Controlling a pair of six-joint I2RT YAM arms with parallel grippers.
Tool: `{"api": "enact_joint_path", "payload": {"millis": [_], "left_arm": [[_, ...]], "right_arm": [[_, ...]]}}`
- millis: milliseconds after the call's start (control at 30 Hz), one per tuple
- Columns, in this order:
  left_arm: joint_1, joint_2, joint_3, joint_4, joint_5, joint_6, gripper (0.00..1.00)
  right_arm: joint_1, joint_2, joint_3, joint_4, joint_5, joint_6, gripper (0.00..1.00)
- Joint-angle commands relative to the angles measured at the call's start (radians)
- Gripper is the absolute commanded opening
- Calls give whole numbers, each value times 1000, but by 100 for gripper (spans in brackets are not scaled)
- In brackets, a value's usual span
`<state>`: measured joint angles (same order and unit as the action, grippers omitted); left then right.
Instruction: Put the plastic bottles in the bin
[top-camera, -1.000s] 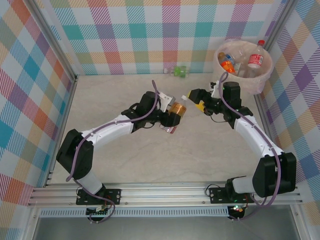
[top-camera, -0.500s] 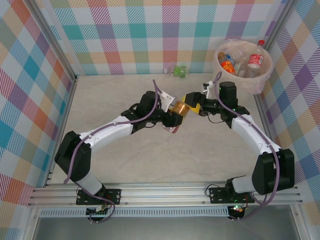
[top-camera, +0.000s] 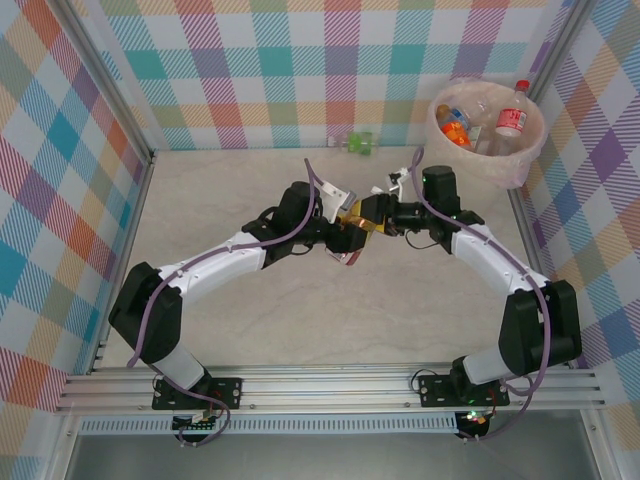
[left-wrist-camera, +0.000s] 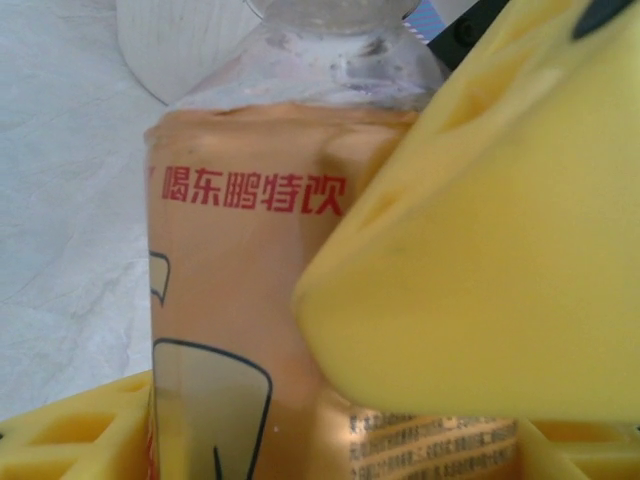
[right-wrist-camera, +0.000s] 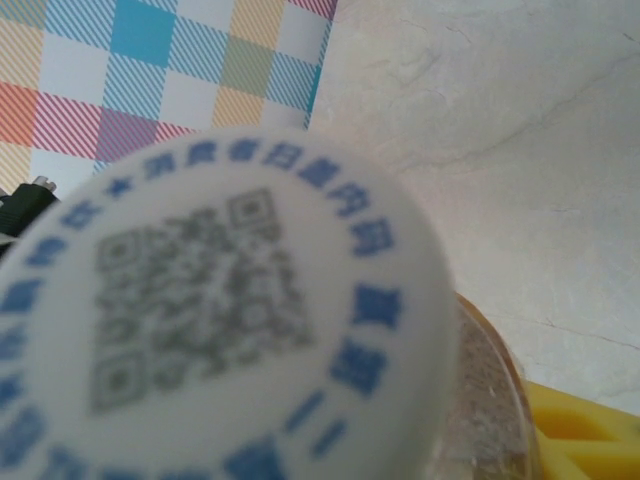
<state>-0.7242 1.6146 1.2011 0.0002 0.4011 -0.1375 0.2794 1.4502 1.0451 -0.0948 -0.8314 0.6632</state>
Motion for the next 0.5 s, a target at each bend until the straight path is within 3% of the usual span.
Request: {"api": "enact_joint_path", "payload": {"millis": [0,67,167,367,467], "left_arm": [[-17,-18,51,-5,-41,-27,74],[-17,-33,52,-3,-42,-40,87],[-17,-77,22,34,-52,-59,98],[-16,-189,-23,62,-139,-80,100],[-16,-228,-38,41,-321,-111,100]], "right_arm": [[-6,-34,54,-73,72,-36,57],[-23,-51,69,-104,121,-48,56],[-63,-72,93,-145,178,-73,55],[-168,-110,207,-217,218,-136,54],[-216,-120,311,-266,246,-184,53]]}}
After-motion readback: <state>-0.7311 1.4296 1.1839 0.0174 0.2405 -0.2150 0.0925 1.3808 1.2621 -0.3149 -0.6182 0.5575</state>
